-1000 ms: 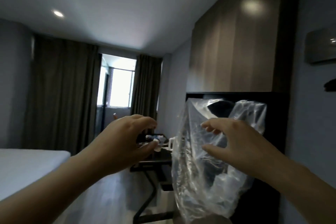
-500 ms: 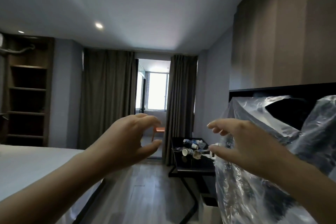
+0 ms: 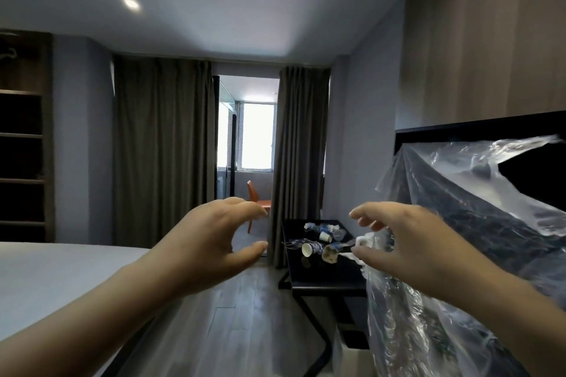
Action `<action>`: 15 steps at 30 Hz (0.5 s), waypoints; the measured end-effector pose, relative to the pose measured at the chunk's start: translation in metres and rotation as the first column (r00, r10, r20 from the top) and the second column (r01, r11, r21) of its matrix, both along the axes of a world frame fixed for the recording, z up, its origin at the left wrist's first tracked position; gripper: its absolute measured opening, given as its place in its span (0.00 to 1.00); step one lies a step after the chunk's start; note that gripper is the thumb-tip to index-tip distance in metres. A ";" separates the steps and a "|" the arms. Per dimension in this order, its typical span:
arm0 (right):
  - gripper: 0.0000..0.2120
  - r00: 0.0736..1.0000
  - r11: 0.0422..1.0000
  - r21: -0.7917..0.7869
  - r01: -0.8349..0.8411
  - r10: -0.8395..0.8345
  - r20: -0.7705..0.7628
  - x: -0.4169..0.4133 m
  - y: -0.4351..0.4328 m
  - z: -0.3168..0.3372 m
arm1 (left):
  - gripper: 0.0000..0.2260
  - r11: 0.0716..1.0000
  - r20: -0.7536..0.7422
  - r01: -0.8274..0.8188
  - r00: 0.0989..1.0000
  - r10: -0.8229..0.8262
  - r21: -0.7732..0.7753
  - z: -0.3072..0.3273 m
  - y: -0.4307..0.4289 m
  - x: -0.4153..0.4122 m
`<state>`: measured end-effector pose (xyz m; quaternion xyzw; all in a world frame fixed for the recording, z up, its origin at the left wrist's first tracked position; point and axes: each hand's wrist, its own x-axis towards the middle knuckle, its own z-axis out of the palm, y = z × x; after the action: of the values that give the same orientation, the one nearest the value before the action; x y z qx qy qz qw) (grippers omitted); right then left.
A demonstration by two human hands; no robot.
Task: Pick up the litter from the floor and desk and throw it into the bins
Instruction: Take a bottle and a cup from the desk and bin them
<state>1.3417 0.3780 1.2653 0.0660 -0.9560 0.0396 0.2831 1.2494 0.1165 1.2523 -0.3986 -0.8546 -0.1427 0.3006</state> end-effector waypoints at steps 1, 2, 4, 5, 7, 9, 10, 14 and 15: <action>0.24 1.000 1.000 -0.002 0.005 -0.005 0.005 -0.016 0.003 -0.003 | 0.31 1.000 0.002 0.002 1.000 -0.002 -0.002 -0.003 0.003 -0.017; 0.23 1.000 1.000 -0.004 0.011 -0.011 0.007 -0.034 0.006 -0.005 | 0.31 1.000 0.002 0.003 1.000 -0.003 -0.007 -0.005 0.005 -0.035; 0.23 1.000 1.000 -0.013 0.026 -0.026 0.010 -0.070 0.009 -0.010 | 0.30 1.000 -0.001 0.004 1.000 -0.004 -0.019 -0.010 0.009 -0.074; 0.22 0.999 0.999 -0.018 0.033 -0.033 0.013 -0.089 0.009 -0.012 | 0.29 1.000 -0.002 0.005 1.000 -0.005 -0.024 -0.012 0.010 -0.093; 0.21 0.998 0.998 -0.020 0.051 -0.051 0.023 -0.126 0.007 -0.012 | 0.29 0.999 0.003 0.010 1.000 -0.010 -0.030 -0.013 0.010 -0.133; 0.21 0.997 0.998 -0.025 0.066 -0.065 0.029 -0.164 0.004 -0.009 | 0.30 0.999 0.004 0.017 1.000 -0.017 -0.033 -0.009 0.008 -0.174; 0.21 0.997 0.997 -0.023 0.074 -0.073 0.025 -0.183 0.003 -0.007 | 0.30 0.999 0.000 0.022 1.000 -0.022 -0.032 -0.007 0.007 -0.194; 0.20 0.994 0.994 -0.025 0.107 -0.106 0.034 -0.257 0.001 -0.013 | 0.29 0.999 0.005 0.041 0.999 -0.041 -0.021 -0.010 0.007 -0.274; 0.20 0.993 0.993 -0.028 0.112 -0.111 0.044 -0.273 0.001 -0.016 | 0.30 0.999 0.012 0.049 0.999 -0.049 -0.012 -0.013 0.008 -0.293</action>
<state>1.0684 0.3793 1.2488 0.0075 -0.9633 0.0396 0.2654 0.9560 0.1245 1.2389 -0.4203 -0.8474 -0.1470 0.2894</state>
